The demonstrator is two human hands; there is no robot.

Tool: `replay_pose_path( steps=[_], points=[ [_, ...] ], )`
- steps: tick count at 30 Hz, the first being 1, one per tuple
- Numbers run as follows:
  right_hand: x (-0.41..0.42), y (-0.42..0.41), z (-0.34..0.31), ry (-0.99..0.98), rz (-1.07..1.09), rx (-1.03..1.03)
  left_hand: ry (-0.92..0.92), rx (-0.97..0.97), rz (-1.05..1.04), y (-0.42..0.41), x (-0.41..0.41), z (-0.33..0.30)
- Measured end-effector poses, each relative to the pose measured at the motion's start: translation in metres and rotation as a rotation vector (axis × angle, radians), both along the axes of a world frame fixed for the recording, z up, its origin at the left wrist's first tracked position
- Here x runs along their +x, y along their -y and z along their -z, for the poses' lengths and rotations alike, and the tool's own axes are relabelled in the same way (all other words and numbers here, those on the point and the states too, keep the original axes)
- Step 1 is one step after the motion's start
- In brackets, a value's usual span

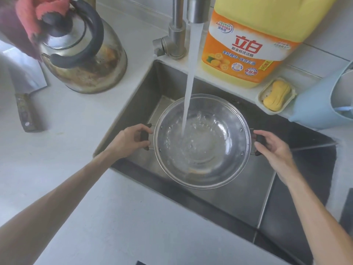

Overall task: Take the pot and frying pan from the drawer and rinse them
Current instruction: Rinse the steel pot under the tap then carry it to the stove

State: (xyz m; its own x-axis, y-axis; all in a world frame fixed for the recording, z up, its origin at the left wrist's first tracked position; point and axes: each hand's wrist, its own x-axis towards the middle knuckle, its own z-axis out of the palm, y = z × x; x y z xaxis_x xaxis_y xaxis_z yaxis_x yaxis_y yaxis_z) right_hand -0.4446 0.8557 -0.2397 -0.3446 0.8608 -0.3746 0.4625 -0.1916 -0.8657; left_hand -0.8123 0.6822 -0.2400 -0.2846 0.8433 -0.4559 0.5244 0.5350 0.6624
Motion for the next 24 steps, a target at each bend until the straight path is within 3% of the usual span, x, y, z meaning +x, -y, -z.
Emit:
replay_pose_path(
  steps=[13, 24],
  points=[
    [0.001, 0.012, 0.016, 0.078, -0.117, -0.057, -0.049, 0.232, -0.037, 0.002, -0.007, -0.031],
    [0.004, 0.019, 0.004, 0.084, -0.053, -0.065, -0.064, 0.075, 0.003, 0.006, -0.008, -0.018]
  ],
)
